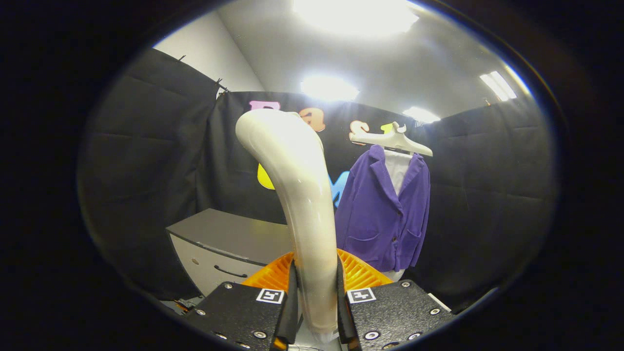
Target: Iron the clothes twice with a garment steamer, once on the left side and once on the right side.
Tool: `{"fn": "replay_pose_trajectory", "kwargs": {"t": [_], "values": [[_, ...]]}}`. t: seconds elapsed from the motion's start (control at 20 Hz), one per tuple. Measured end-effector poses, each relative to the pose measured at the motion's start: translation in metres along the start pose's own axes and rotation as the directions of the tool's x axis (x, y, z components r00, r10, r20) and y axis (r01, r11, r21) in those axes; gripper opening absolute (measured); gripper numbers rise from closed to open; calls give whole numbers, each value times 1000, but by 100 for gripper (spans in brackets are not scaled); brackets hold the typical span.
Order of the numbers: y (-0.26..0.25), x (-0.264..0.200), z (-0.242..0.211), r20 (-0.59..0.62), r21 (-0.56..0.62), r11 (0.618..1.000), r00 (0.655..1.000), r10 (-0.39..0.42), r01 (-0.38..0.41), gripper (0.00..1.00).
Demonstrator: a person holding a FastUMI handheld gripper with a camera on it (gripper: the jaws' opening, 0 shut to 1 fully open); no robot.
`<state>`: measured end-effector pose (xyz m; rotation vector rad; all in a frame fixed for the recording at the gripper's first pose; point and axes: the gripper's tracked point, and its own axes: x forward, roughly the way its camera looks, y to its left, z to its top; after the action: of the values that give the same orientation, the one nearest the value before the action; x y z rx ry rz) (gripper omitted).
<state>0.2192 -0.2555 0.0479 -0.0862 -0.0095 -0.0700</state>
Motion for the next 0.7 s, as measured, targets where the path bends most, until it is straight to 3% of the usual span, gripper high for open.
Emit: {"fn": "replay_pose_trajectory", "kwargs": {"t": [0.7], "values": [[5,3,-14,-61,17,1000,998,11,-10,33]]}}
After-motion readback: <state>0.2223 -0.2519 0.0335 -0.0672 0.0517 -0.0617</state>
